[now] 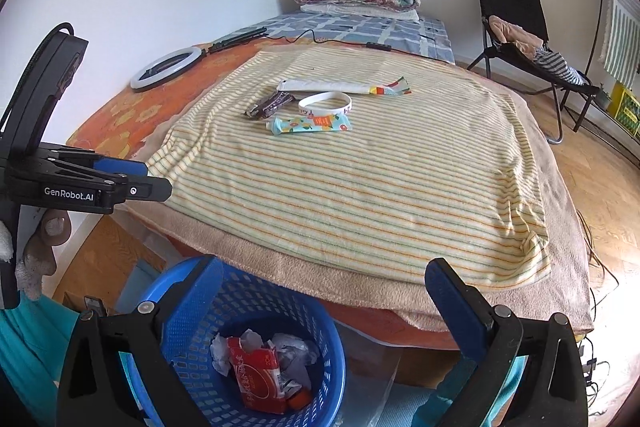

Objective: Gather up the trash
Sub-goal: 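Move both grippers back over the bed toward the Snickers wrapper and paper strip, then grasp the Snickers wrapper with the left gripper while the right gripper grasps the white paper strip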

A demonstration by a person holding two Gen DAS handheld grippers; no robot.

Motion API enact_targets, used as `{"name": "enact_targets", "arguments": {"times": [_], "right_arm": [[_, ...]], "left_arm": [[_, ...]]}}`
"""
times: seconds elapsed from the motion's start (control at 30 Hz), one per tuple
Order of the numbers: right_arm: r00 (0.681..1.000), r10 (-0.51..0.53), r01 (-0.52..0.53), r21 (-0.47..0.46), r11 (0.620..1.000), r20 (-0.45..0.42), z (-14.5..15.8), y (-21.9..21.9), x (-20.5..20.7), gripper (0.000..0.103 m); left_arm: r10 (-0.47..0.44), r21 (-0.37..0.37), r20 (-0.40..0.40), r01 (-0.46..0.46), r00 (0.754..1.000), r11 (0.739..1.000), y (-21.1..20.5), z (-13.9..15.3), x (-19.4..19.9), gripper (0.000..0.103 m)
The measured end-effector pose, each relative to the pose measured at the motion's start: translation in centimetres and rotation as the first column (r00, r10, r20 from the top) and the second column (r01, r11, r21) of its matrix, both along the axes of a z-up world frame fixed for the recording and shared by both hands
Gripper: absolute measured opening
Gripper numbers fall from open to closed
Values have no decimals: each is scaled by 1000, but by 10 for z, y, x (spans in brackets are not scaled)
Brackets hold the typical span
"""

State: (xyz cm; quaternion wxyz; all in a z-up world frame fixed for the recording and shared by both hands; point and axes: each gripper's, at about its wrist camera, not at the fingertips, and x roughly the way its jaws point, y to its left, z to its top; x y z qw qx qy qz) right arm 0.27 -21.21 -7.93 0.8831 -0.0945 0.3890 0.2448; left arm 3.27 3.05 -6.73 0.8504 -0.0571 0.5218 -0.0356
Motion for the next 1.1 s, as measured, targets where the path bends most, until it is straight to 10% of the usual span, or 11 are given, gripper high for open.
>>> {"name": "enact_targets", "arguments": {"times": [0.4,1.1], "right_arm": [[994,-88,96,139,986,-67,16,-8,114,102],[920,-159,296,369,881,-359,-49,1,298,80]], "left_arm": [[31,-57,-12,-32,999,998,19,-8,83,59],[40,-40,-49,-41,998,998,30,-50,184,53]]}}
